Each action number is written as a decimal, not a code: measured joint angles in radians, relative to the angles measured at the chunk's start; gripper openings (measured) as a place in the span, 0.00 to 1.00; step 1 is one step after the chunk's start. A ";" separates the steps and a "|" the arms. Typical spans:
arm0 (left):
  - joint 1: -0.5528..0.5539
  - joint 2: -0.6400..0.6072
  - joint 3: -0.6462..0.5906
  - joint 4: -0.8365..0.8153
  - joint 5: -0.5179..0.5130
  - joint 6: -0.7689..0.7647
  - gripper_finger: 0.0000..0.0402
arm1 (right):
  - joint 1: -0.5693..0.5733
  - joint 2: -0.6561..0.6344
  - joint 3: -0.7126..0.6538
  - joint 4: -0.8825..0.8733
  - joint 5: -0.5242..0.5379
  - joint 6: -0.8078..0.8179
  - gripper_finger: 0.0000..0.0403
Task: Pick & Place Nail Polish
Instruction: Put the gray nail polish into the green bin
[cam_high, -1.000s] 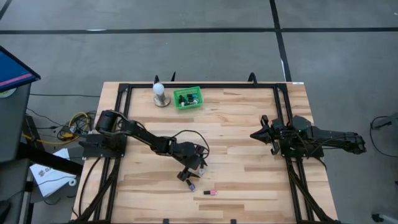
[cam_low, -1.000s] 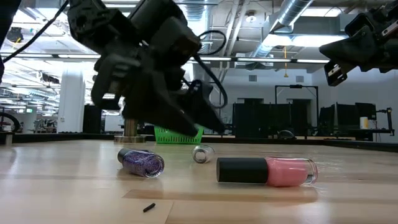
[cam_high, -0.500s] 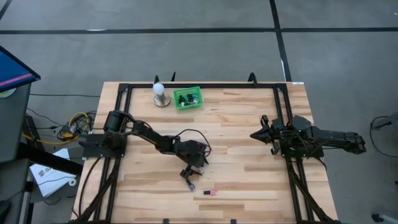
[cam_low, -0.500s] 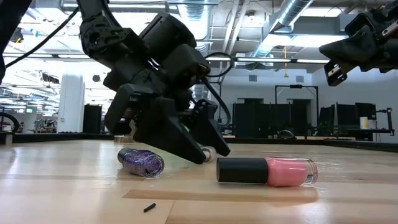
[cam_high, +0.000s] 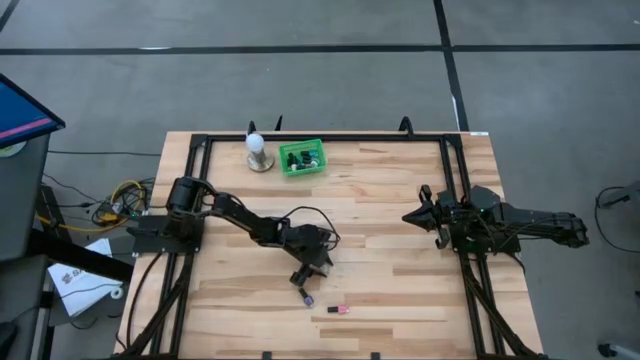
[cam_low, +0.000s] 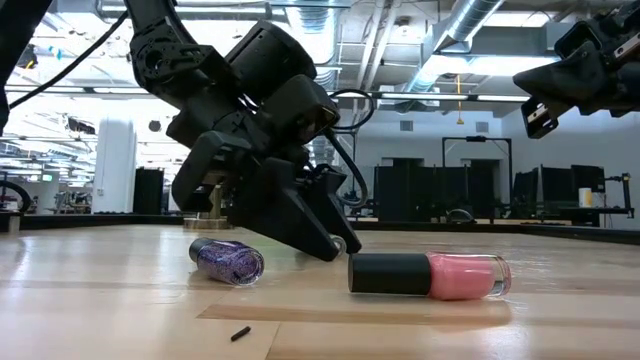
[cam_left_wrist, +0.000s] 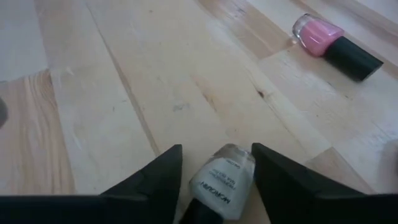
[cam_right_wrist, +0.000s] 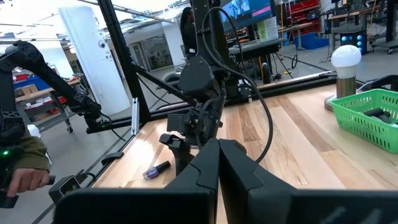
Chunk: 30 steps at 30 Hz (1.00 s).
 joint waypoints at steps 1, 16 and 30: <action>0.000 0.000 0.000 -0.001 -0.001 0.000 0.44 | 0.000 0.000 0.000 0.000 0.000 0.000 0.00; -0.001 0.001 -0.002 -0.011 -0.023 -0.001 0.25 | 0.000 0.000 0.000 0.000 0.000 0.000 0.00; 0.017 -0.172 -0.008 -0.084 -0.248 0.000 0.25 | 0.000 0.000 0.000 0.000 0.000 0.000 0.00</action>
